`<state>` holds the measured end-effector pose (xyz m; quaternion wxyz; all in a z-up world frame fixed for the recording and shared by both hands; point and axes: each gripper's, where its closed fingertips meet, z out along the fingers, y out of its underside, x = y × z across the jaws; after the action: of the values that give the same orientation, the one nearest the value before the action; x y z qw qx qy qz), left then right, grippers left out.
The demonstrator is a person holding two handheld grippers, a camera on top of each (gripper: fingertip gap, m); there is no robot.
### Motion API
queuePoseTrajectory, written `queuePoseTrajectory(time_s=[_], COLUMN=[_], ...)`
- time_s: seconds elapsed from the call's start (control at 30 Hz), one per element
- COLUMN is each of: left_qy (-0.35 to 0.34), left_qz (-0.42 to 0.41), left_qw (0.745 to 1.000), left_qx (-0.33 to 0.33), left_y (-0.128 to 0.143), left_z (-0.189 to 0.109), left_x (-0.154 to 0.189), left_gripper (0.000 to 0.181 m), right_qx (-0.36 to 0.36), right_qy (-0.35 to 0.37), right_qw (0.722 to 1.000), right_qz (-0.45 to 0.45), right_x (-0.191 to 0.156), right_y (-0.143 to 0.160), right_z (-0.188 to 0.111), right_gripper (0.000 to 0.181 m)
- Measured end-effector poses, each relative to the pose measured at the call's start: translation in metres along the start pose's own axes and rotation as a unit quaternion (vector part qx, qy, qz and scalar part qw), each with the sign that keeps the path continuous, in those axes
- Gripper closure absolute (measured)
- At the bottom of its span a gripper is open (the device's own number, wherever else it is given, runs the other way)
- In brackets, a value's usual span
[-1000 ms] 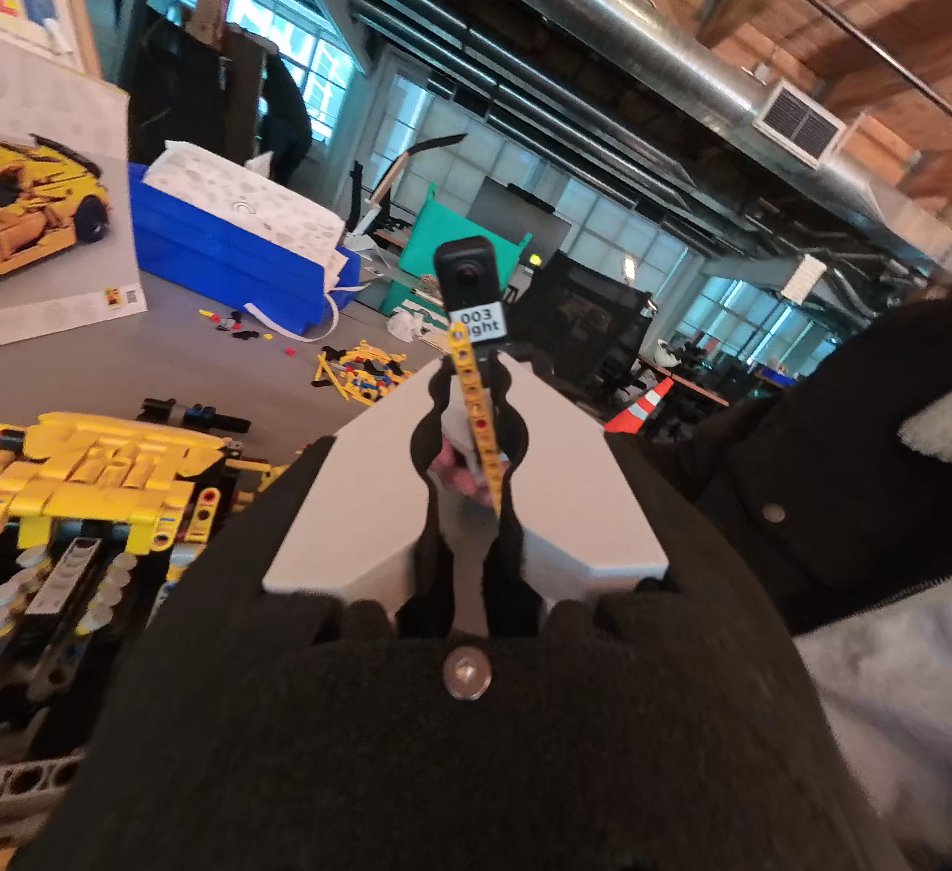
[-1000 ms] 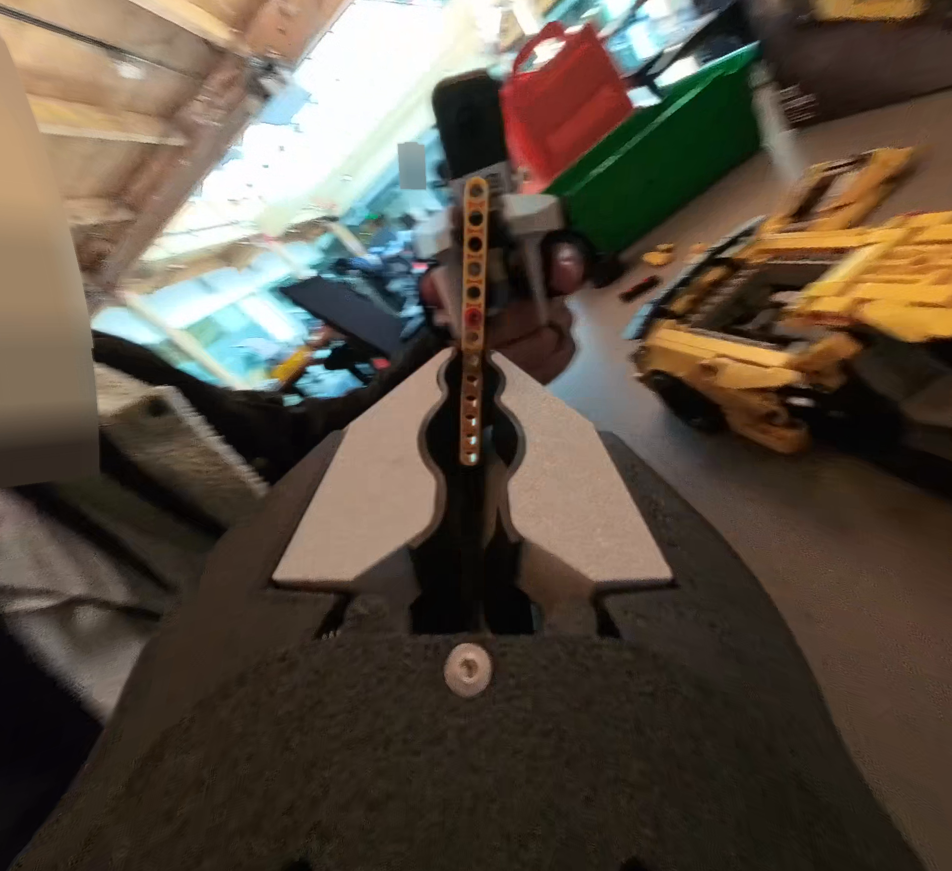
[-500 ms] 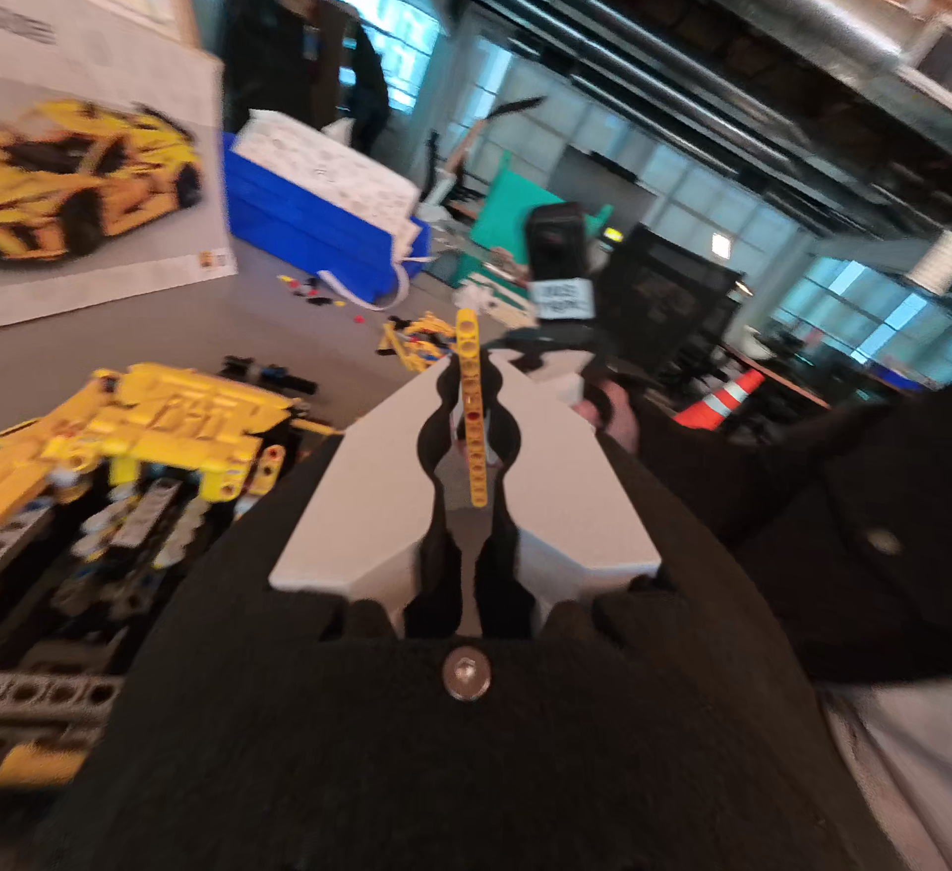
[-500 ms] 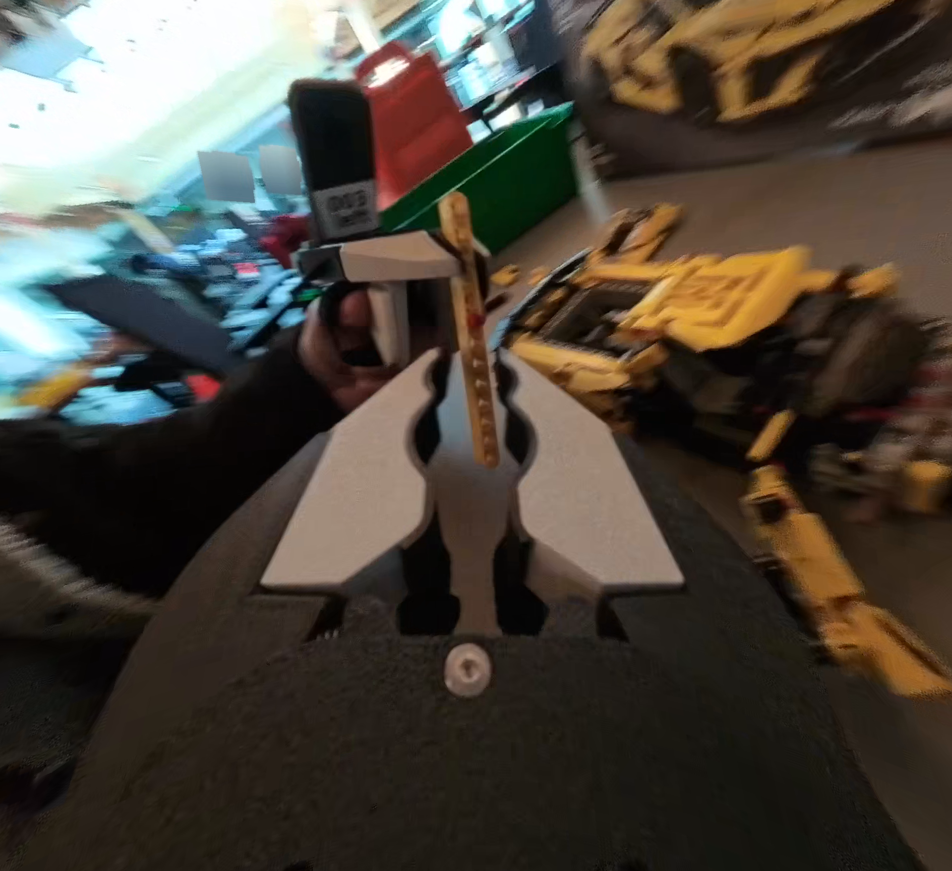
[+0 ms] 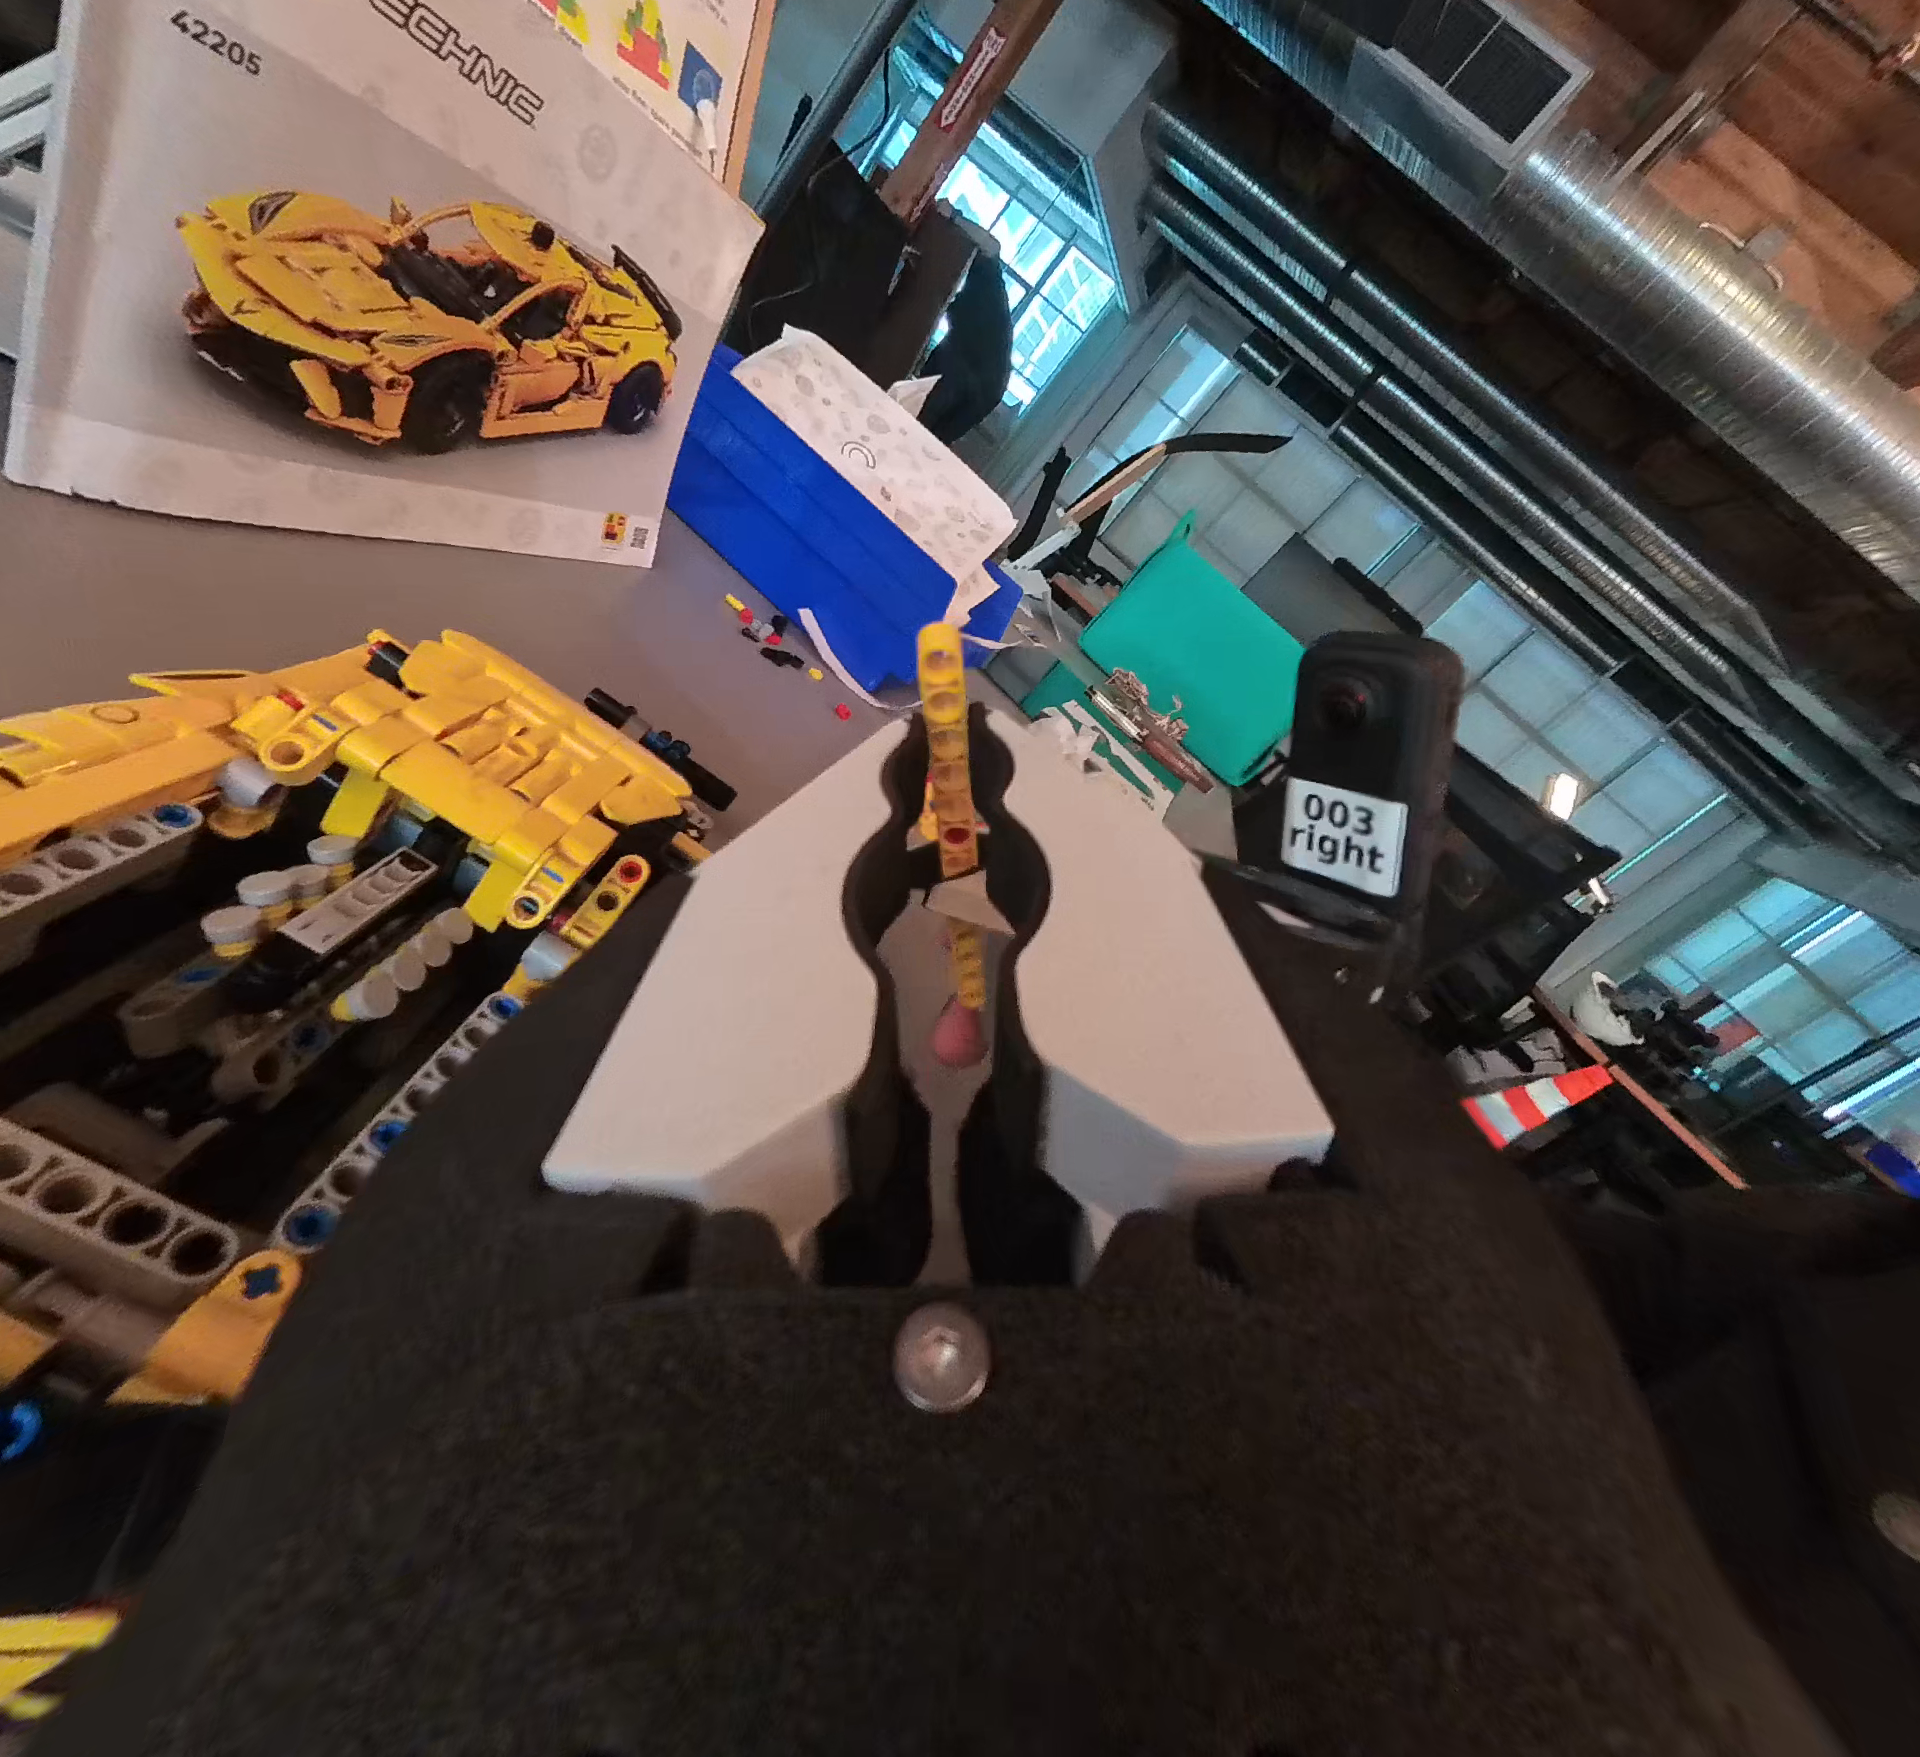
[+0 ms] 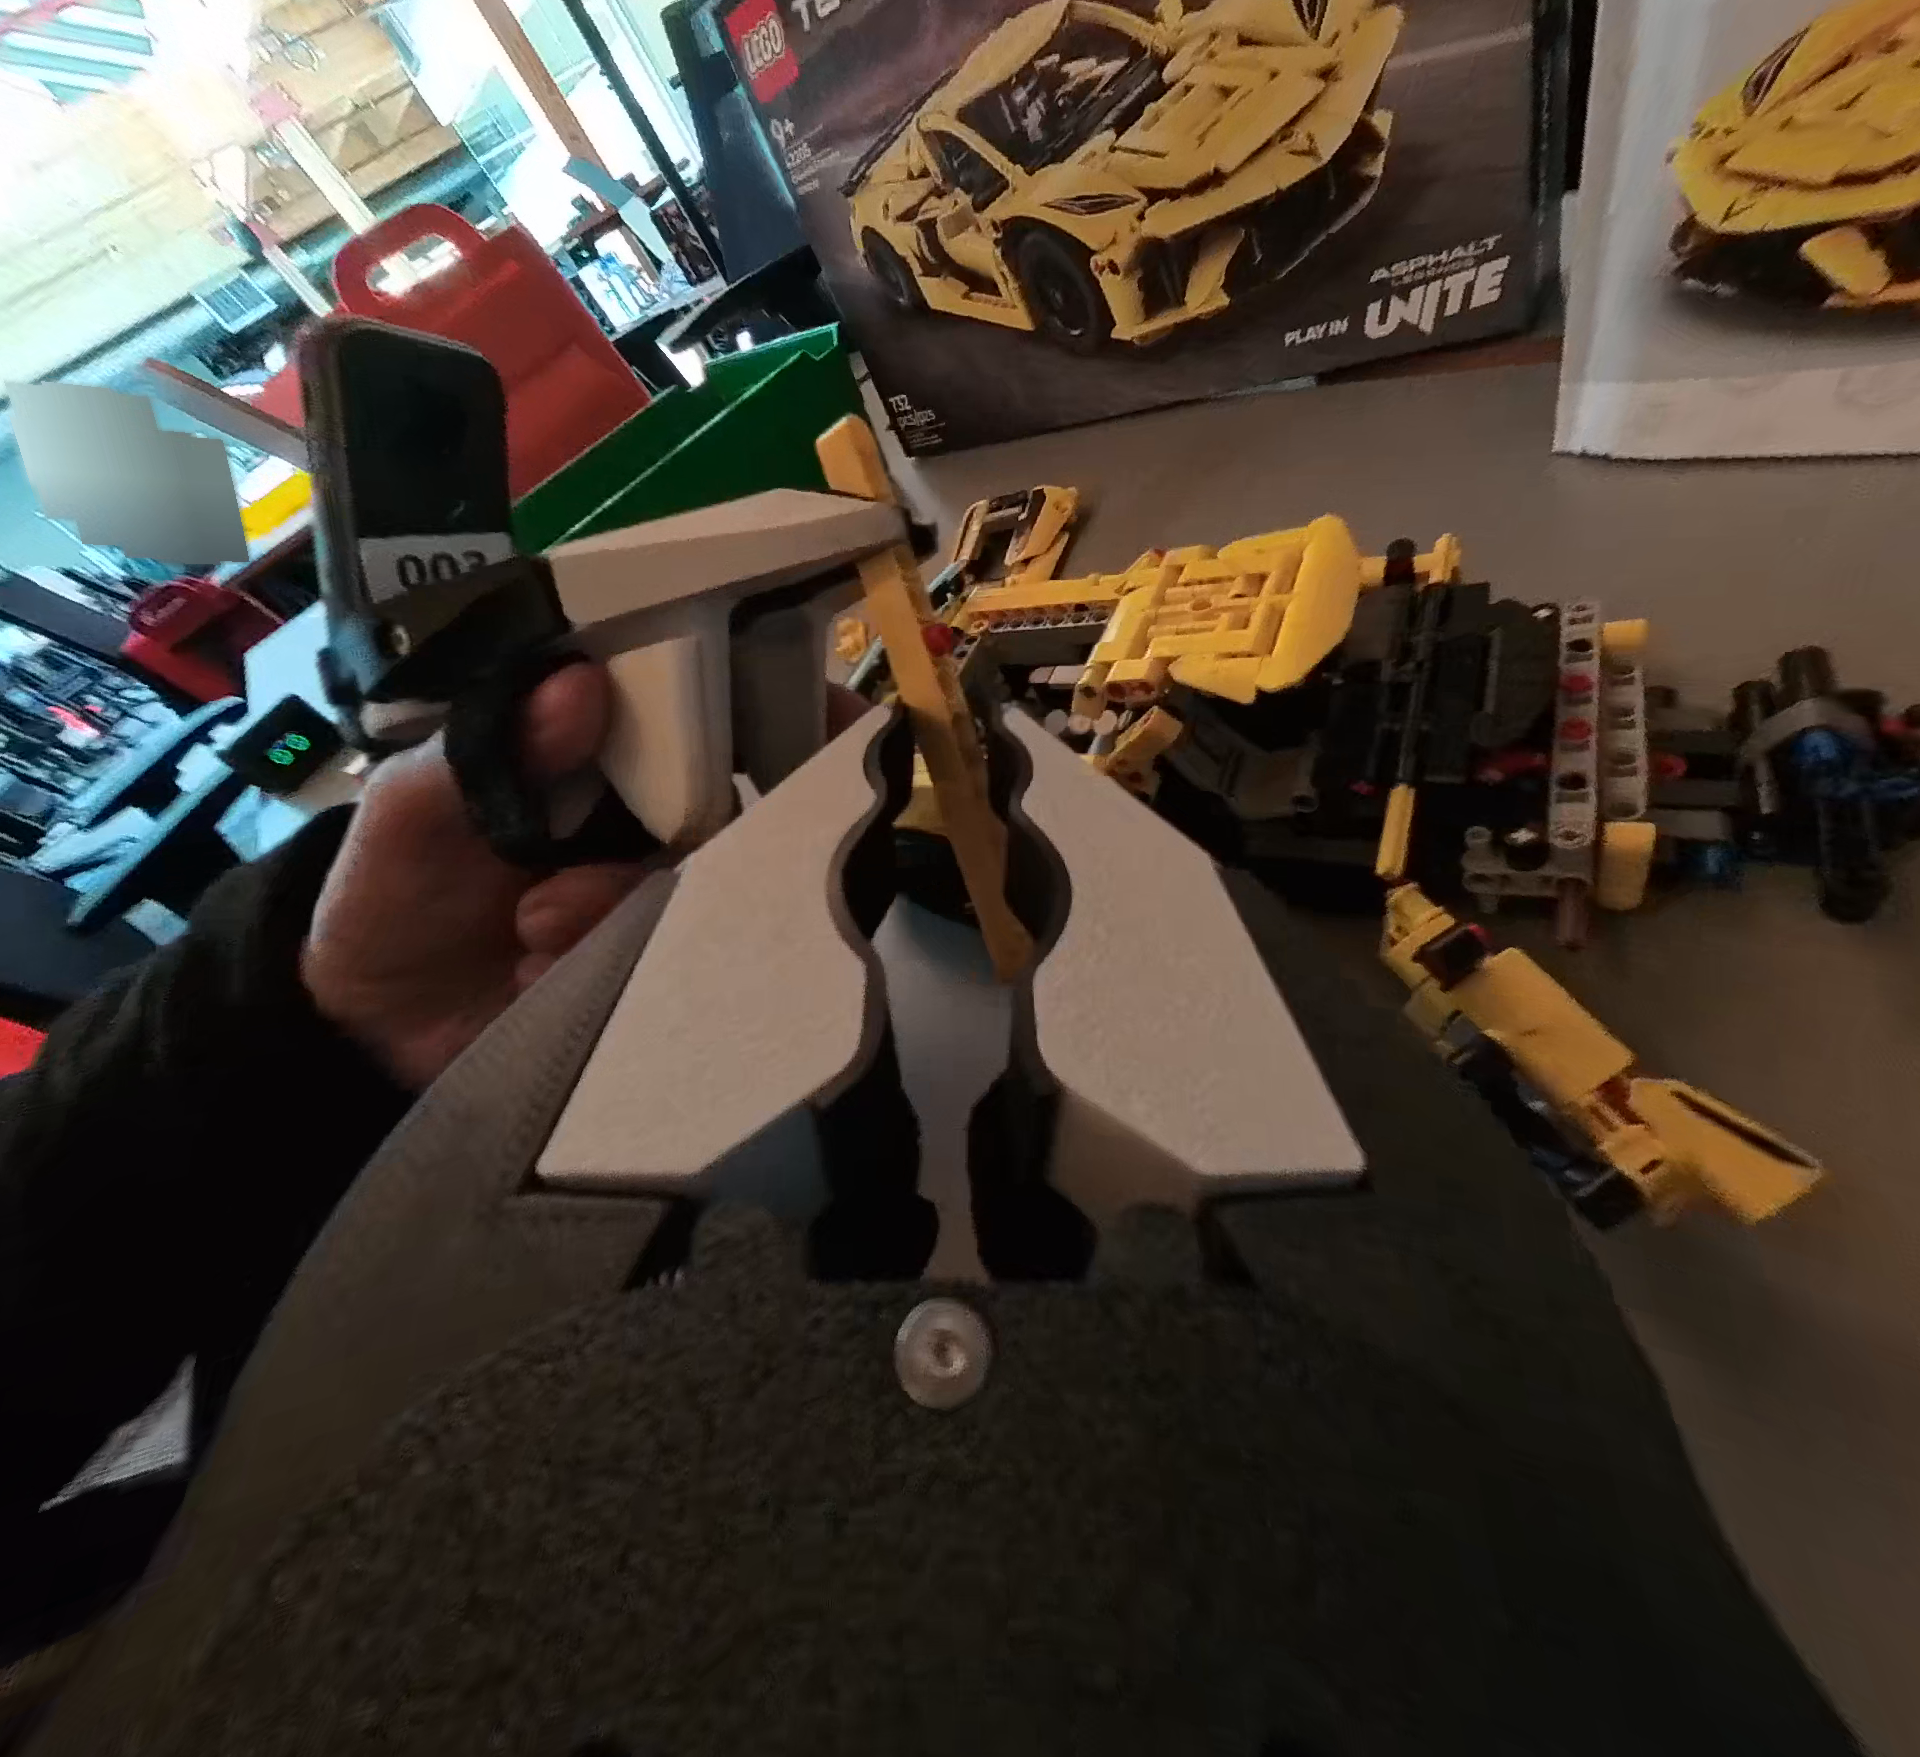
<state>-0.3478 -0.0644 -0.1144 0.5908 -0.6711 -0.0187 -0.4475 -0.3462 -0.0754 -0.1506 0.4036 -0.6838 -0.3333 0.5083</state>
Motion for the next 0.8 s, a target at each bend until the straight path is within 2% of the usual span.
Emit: queuePoseTrajectory(time_s=[0.1,0.2,0.33,0.4,0.5,0.6,0.67,0.73,0.8], left_qy=[0.015,0.05,0.104,0.135,0.182,0.212,0.23,0.235,0.235], left_qz=[0.038,0.078,0.147,0.182,0.169,0.129,0.109,0.107,0.11], left_qw=[0.999,0.995,0.979,0.968,0.967,0.968,0.966,0.965,0.965], left_qx=[-0.014,-0.049,-0.096,-0.109,-0.066,-0.048,-0.047,-0.049,-0.046], left_y=[-0.001,0.0,0.005,0.008,-0.002,-0.004,-0.002,0.0,0.0], left_z=[-0.002,-0.008,-0.022,-0.028,-0.033,-0.033,-0.033,-0.033,-0.033], left_x=[0.009,0.02,0.037,0.047,0.065,0.069,0.072,0.073,0.073], left_gripper=[0.174,0.174,0.174,0.174,0.175,0.175,0.174,0.174,0.174], right_qx=[0.013,0.016,-0.002,-0.013,0.042,0.036,0.045,0.064,0.059], right_qy=[0.015,-0.002,-0.063,-0.117,-0.203,-0.274,-0.3,-0.322,-0.321], right_qw=[0.998,0.995,0.983,0.974,0.972,0.961,0.952,0.943,0.943], right_qz=[-0.059,-0.098,-0.173,-0.192,-0.106,0.001,0.038,0.059,0.069], right_x=[0.0,-0.007,-0.026,-0.039,-0.057,-0.063,-0.065,-0.066,-0.063], right_y=[-0.008,-0.011,-0.006,-0.001,-0.02,-0.025,-0.032,-0.04,-0.039], right_z=[-0.006,-0.011,-0.016,-0.021,-0.034,-0.039,-0.043,-0.051,-0.05], right_gripper=[0.168,0.167,0.169,0.171,0.171,0.167,0.166,0.172,0.173])
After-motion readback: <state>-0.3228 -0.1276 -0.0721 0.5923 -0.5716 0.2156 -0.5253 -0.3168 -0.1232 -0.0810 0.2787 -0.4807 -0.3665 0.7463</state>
